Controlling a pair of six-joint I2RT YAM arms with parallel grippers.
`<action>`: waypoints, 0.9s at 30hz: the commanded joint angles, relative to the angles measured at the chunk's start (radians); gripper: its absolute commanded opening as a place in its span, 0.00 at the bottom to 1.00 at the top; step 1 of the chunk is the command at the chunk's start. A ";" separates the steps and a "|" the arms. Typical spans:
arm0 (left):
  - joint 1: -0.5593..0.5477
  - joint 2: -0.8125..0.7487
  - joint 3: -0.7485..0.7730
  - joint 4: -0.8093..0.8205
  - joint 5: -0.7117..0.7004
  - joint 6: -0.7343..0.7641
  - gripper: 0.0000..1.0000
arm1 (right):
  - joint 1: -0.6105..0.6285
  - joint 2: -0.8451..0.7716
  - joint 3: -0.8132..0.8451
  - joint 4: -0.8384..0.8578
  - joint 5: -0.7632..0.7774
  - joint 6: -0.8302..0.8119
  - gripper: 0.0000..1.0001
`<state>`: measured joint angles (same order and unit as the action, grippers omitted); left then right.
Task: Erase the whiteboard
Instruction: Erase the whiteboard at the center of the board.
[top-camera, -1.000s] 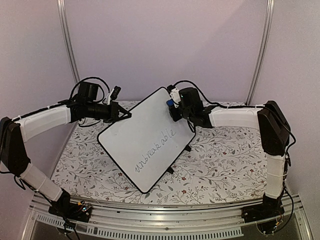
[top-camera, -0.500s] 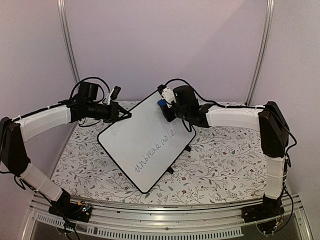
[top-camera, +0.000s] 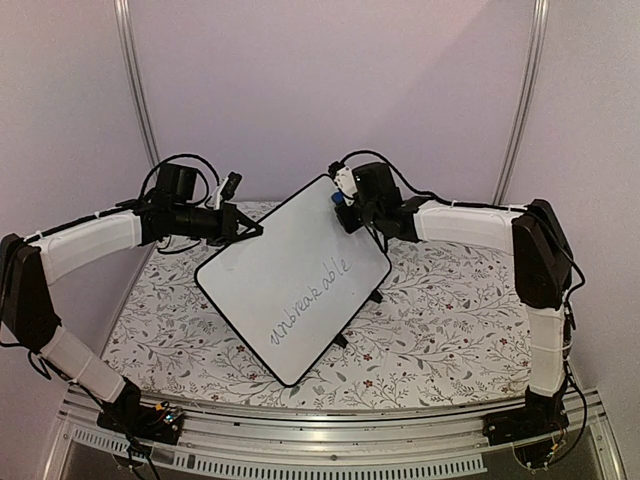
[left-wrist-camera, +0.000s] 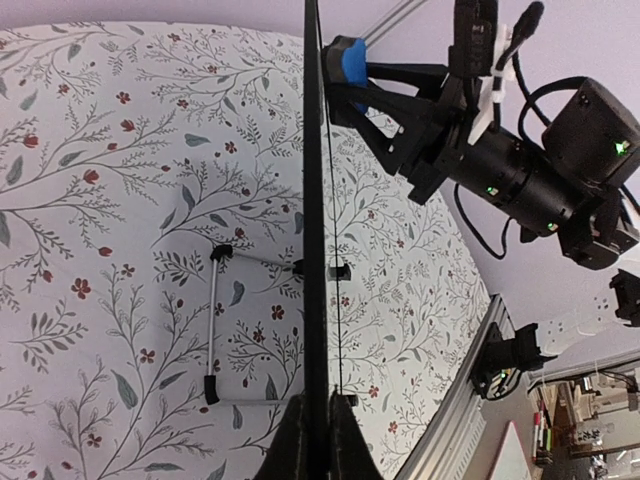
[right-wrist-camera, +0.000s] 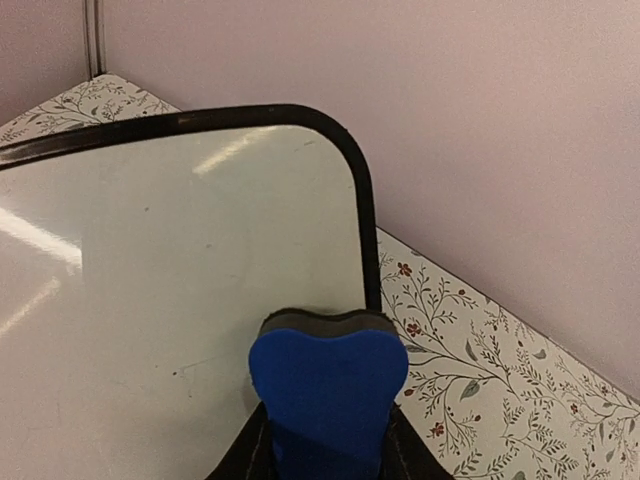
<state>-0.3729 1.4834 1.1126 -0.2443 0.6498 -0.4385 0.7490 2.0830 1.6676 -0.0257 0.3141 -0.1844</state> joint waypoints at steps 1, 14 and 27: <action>-0.003 0.004 -0.011 0.038 -0.009 0.066 0.00 | -0.015 0.050 0.041 -0.052 0.039 -0.019 0.31; -0.002 0.002 -0.011 0.037 -0.010 0.066 0.00 | 0.037 0.032 0.014 -0.037 -0.075 -0.035 0.30; -0.002 -0.003 -0.011 0.037 -0.012 0.068 0.00 | 0.167 -0.027 -0.068 -0.044 -0.070 -0.043 0.30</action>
<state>-0.3698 1.4834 1.1126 -0.2520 0.6426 -0.4507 0.8654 2.0727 1.6508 -0.0189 0.3099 -0.2249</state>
